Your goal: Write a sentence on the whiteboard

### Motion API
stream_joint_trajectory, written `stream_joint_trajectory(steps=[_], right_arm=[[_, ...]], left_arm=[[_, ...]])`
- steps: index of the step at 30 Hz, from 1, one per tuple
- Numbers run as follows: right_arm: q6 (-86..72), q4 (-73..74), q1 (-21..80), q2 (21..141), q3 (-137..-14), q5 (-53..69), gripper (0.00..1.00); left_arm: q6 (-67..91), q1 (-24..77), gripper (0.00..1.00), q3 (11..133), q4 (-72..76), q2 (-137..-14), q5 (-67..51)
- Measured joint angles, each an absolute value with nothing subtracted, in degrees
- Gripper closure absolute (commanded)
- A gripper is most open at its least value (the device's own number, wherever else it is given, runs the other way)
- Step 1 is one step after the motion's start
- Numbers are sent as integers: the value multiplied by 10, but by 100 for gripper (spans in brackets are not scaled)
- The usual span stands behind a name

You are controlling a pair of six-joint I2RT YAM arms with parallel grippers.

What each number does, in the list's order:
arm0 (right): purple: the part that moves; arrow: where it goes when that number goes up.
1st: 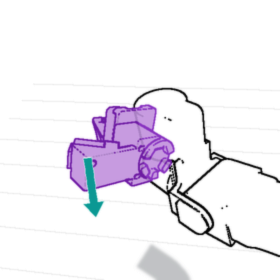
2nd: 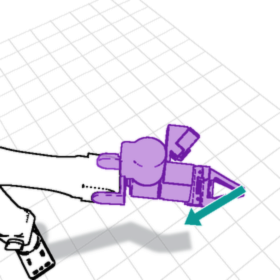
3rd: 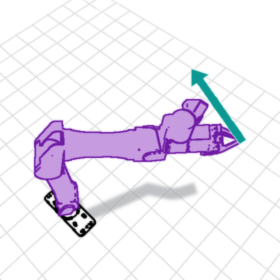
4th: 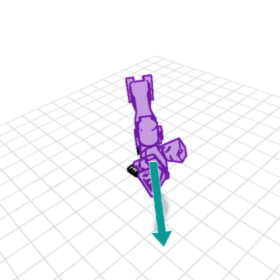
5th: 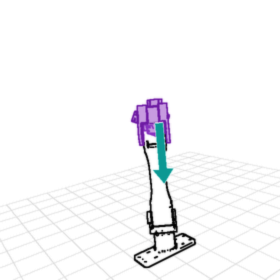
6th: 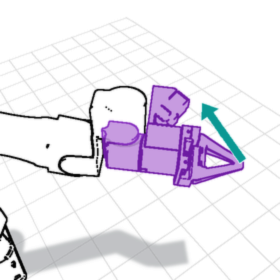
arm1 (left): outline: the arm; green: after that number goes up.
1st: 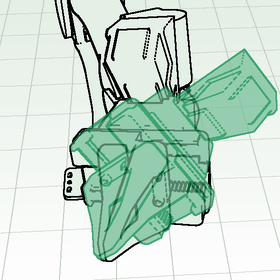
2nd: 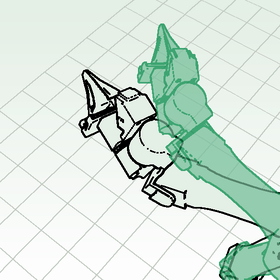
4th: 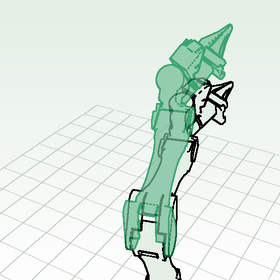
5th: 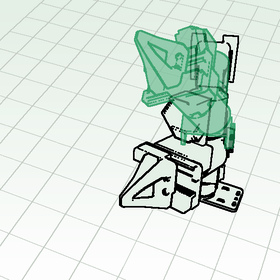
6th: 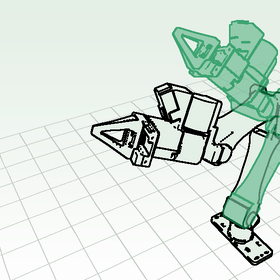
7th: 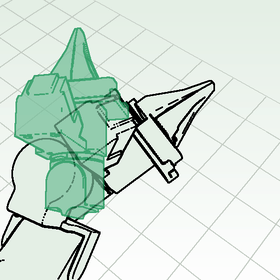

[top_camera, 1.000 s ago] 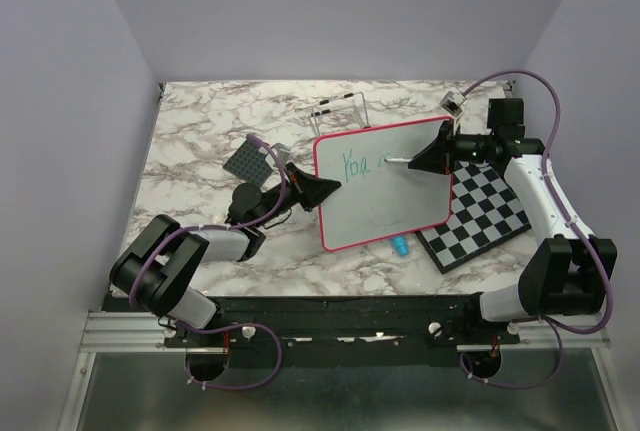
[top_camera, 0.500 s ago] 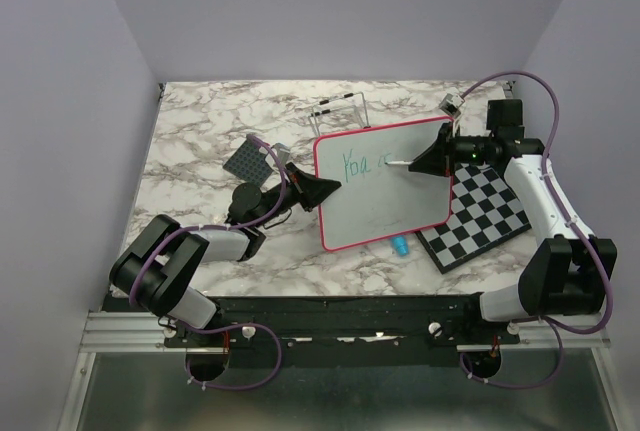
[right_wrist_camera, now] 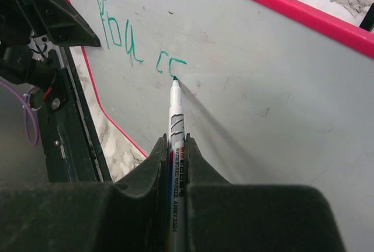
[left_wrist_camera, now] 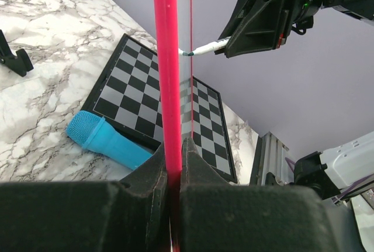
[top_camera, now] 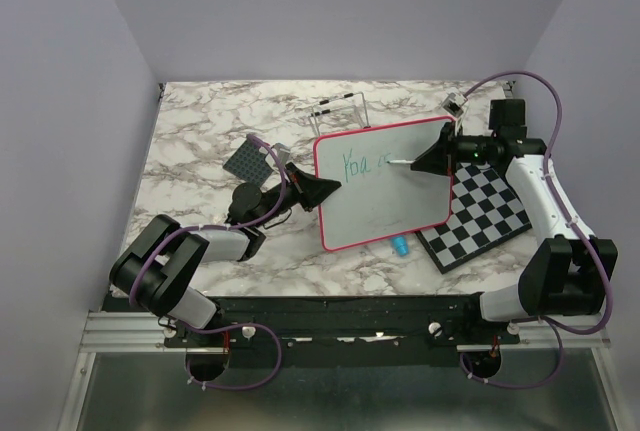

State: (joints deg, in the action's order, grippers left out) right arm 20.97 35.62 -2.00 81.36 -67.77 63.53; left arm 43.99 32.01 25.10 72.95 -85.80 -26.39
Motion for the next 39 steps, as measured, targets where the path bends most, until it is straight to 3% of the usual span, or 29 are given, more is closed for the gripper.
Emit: stream_joint_trajectory(steps=[39], right_arm=[[211, 357, -37, 792, -665, 622, 99]], left_arm=[[439, 320, 100, 251, 728, -858, -264]])
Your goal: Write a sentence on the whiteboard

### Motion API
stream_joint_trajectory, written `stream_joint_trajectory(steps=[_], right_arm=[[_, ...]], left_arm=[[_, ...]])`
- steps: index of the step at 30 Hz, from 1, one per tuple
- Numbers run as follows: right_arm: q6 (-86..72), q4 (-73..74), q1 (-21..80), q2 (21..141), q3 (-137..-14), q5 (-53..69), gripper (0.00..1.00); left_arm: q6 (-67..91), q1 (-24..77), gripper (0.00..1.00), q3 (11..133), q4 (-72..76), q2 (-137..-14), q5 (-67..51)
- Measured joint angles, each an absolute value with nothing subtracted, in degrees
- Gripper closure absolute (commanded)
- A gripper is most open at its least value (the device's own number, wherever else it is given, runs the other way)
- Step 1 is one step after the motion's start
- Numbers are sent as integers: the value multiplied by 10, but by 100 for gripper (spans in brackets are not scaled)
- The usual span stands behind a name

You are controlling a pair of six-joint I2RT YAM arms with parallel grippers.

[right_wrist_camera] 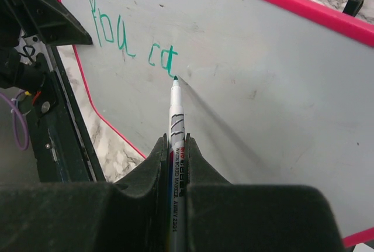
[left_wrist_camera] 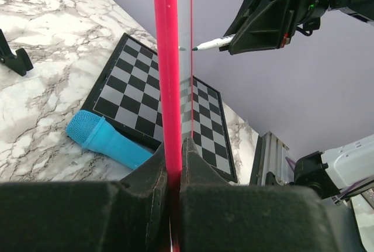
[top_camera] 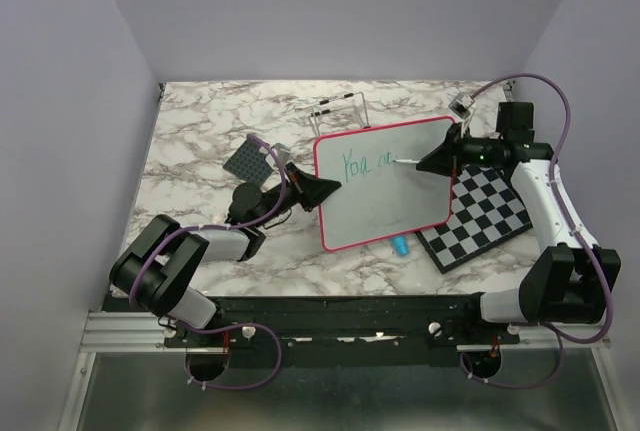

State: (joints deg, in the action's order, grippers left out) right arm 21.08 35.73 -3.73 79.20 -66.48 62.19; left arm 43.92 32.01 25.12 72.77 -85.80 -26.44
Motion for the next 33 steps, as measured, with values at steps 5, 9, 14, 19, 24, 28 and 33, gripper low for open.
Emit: stream_joint_trajectory(steps=[5, 9, 14, 19, 24, 28, 33], right_arm=[[210, 357, -41, 788, -676, 623, 99], [204, 355, -41, 788, -677, 622, 99], [191, 341, -41, 798, -683, 622, 99], [184, 337, -41, 805, -684, 623, 99], [185, 336, -41, 807, -684, 623, 99], [196, 340, -41, 806, -682, 623, 99], [217, 363, -41, 806, -670, 623, 99]], left_arm=[[439, 320, 100, 251, 728, -858, -265], [439, 320, 100, 251, 728, -858, -265], [438, 320, 100, 251, 728, -858, -266], [438, 320, 100, 251, 727, -858, -266], [439, 320, 100, 251, 727, -858, -266], [439, 320, 100, 252, 727, -858, -265], [439, 320, 100, 255, 725, -860, -266]])
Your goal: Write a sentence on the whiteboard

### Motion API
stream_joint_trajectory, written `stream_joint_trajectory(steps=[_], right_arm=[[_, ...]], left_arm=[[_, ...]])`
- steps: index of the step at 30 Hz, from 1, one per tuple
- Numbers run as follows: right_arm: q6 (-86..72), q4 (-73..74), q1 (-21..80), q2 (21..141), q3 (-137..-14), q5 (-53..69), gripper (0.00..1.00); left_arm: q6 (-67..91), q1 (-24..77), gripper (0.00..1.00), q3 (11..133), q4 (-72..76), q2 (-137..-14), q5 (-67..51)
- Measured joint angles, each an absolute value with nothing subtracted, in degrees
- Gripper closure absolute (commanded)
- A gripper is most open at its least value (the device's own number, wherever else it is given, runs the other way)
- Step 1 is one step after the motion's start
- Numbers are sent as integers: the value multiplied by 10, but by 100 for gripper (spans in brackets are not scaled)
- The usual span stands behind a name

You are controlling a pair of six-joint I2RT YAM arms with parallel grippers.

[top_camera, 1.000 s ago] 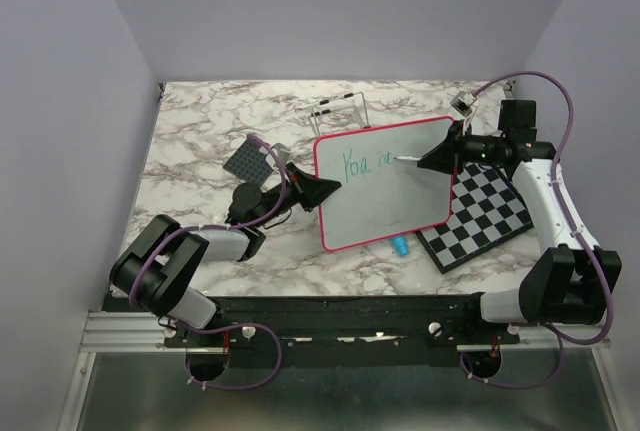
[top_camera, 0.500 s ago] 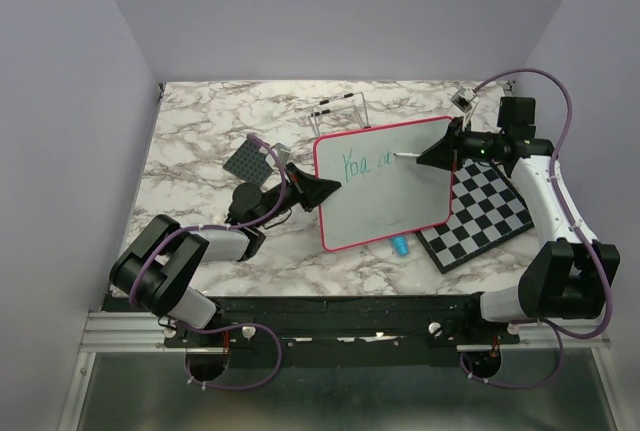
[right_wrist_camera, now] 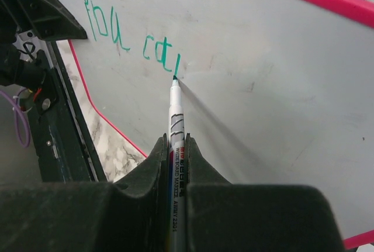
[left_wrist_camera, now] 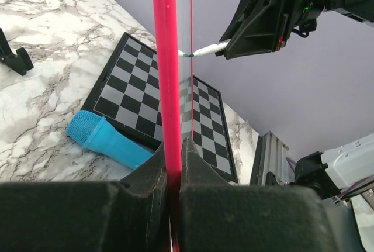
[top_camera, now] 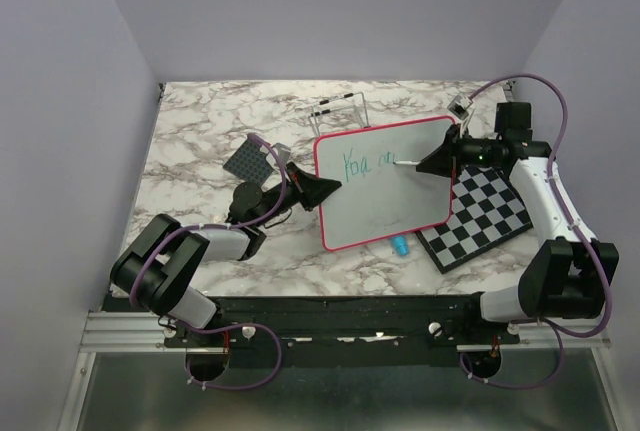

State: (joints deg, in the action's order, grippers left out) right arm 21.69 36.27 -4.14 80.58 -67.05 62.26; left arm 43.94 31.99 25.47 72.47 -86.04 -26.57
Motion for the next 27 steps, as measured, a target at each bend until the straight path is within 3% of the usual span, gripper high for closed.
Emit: stream_joint_trajectory(steps=[27], right_arm=[[188, 352, -44, 810, -701, 616, 99]], left_arm=[[437, 320, 100, 255, 730, -863, -268]])
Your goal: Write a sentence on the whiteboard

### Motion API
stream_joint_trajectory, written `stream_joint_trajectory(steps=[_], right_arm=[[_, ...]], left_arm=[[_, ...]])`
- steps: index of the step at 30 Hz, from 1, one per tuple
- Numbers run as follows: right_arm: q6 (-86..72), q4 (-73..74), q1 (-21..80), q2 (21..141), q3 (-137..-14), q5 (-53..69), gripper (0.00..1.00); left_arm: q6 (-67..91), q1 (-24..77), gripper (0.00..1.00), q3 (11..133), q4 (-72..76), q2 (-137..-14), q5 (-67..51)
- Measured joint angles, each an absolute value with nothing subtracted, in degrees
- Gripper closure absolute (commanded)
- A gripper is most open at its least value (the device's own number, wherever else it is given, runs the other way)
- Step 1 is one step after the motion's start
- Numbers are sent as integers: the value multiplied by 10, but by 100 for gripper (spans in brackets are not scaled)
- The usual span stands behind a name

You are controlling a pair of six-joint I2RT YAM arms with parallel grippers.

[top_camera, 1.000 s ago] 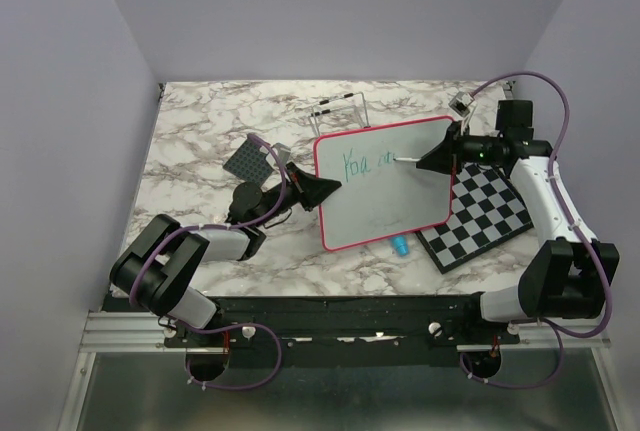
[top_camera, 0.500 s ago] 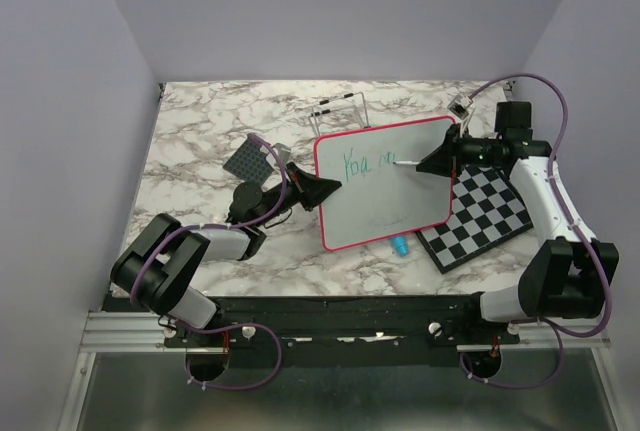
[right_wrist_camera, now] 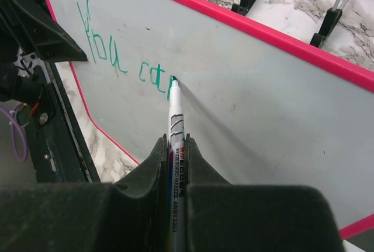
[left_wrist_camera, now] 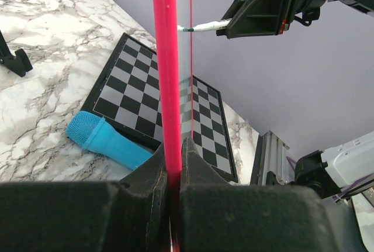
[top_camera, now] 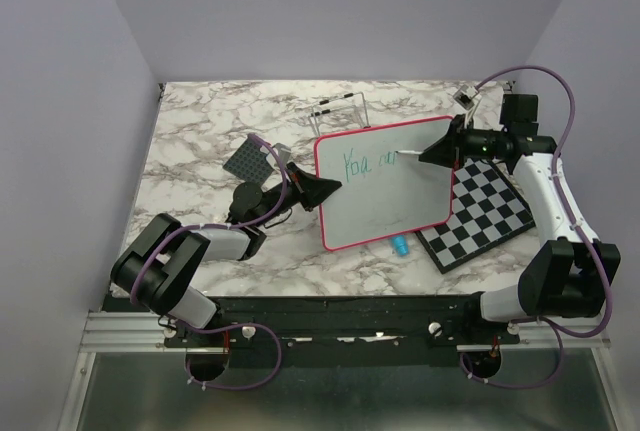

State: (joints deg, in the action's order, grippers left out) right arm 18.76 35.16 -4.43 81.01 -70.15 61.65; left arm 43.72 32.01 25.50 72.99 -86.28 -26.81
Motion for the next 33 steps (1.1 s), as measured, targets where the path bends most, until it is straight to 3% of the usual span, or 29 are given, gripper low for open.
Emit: stream_joint_trajectory(steps=[33], right_arm=[[241, 408, -95, 760, -705, 633, 99]], left_arm=[[431, 320, 100, 257, 728, -864, -272]])
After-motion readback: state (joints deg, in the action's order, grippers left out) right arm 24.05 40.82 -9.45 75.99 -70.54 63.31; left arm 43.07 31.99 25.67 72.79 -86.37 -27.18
